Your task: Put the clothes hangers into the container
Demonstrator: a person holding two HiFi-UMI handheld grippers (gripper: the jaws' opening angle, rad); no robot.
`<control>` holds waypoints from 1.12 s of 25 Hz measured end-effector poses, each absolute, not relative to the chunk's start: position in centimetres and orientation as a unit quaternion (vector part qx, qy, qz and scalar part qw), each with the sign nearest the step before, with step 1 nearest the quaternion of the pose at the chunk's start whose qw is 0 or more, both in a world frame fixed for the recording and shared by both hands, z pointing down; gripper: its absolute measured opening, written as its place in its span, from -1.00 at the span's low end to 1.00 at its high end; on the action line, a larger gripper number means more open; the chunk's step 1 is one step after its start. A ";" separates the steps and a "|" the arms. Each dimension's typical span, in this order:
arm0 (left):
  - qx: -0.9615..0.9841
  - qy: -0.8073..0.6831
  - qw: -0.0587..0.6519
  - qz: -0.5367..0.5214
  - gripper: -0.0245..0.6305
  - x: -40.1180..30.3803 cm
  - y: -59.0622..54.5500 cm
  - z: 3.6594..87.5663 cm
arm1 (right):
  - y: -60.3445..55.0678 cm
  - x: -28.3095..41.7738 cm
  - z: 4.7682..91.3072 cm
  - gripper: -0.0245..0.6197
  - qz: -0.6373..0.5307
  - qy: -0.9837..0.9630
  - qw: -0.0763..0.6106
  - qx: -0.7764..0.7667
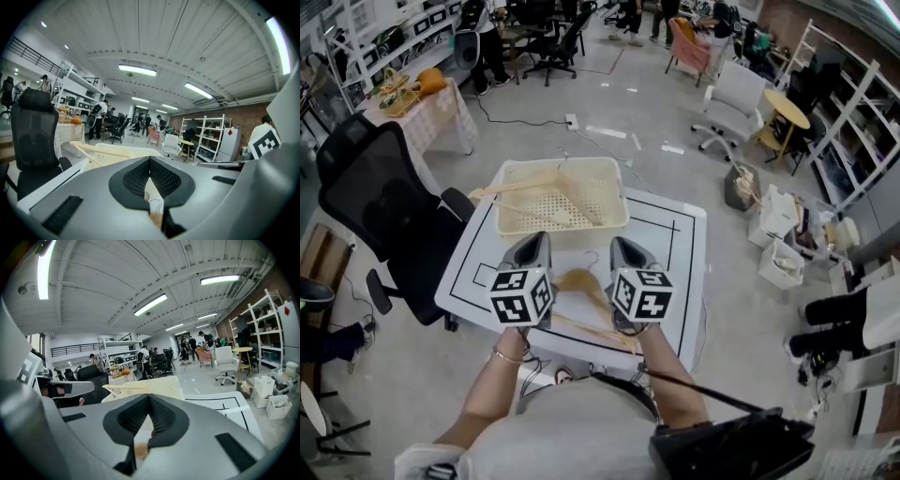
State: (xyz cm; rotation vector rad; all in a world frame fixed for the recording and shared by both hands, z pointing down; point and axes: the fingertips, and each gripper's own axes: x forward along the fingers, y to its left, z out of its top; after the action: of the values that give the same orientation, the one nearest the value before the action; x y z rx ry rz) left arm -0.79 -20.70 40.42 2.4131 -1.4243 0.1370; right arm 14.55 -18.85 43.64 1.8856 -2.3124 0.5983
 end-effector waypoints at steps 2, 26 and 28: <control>0.846 -0.503 0.169 0.047 -0.90 -0.9 -20.8 40.4 | -18.8 14.6 43.6 -0.87 0.196 -0.759 0.053 0.619; 0.795 -0.538 0.263 0.100 -0.89 -2.7 -20.7 51.3 | -17.0 14.5 56.3 -0.73 0.312 -0.753 0.167 0.555; 0.789 -0.539 0.272 0.108 -0.90 -2.8 -20.8 52.7 | -16.9 13.8 58.1 -0.68 0.322 -0.753 0.185 0.543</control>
State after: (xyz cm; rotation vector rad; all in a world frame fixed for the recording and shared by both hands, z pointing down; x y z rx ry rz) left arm -2.77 -20.84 52.70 2.1251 -1.4516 0.2918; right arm 13.85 -16.90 58.11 1.5315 -2.1219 0.9068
